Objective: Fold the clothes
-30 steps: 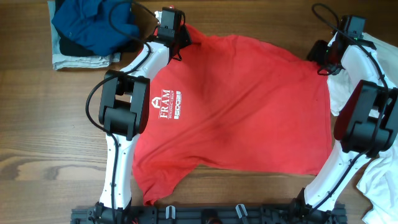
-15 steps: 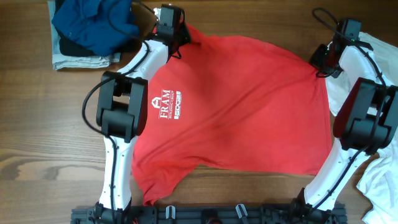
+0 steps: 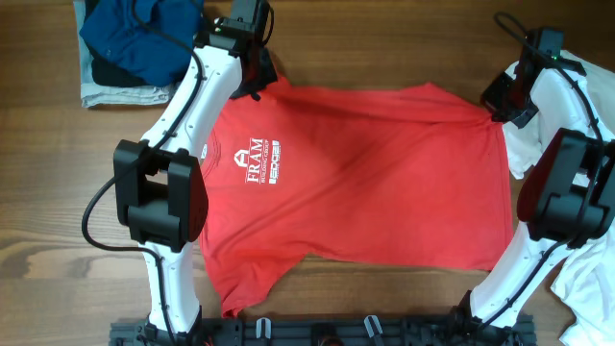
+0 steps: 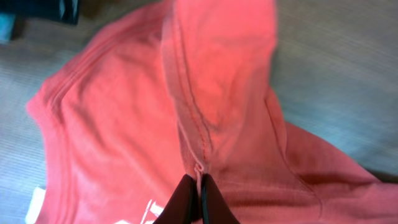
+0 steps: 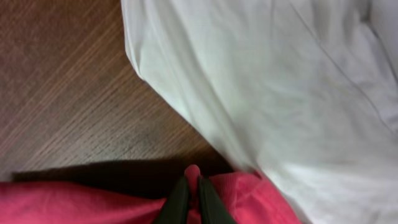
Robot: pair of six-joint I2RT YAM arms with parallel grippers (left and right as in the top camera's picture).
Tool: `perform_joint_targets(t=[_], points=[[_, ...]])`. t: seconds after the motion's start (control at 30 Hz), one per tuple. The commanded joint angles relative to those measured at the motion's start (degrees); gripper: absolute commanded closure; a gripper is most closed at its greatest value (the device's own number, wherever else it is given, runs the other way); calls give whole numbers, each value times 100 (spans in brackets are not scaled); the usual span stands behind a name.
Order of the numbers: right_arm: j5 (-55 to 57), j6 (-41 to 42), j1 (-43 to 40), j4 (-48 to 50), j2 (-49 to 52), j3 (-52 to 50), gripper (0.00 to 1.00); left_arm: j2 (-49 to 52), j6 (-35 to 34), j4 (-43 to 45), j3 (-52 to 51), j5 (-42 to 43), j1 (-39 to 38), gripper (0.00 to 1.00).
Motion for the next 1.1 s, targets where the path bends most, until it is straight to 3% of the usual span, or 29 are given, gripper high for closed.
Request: perform_joint_targets(t=[0.0, 0.13, 0.33, 0.7, 0.73, 0.8, 0.83, 0.87, 0.9, 0.97, 1.07], points=[[129, 254, 4, -85, -669, 92, 96, -138, -66, -507, -28, -181, 15, 96], [192, 258, 2, -153, -1202, 92, 96, -138, -365, -1482, -28, -177, 15, 96], [319, 385, 4, -448, -1211, 92, 96, -138, -625, -2277, -59, -177, -61, 96], [319, 841, 4, -2057, -1209, 44, 95, -127, -769, -1733, -780, -92, -63, 94], [319, 835, 4, -2234, -1209, 2, 69, -116, -756, -1703, -780, -92, -63, 83], [319, 817, 2, -2236, -1209, 4, 38, -114, -743, -1705, -780, -92, -63, 74], [319, 822, 4, -2273, -1209, 4, 38, -114, -623, -1696, -780, -92, -63, 65], [315, 833, 4, -2273, -1209, 4, 38, -114, -492, -1665, -780, -94, -59, 48], [310, 833, 4, -2260, -1209, 4, 27, -116, -442, -1580, -780, -96, -57, 40], [295, 813, 4, -2225, -1209, 4, 13, -116, -326, -1106, -778, -94, -9, 39], [289, 584, 4, -2144, -1209, 2, 9, -116, 428, -240, -780, -90, 37, 31]])
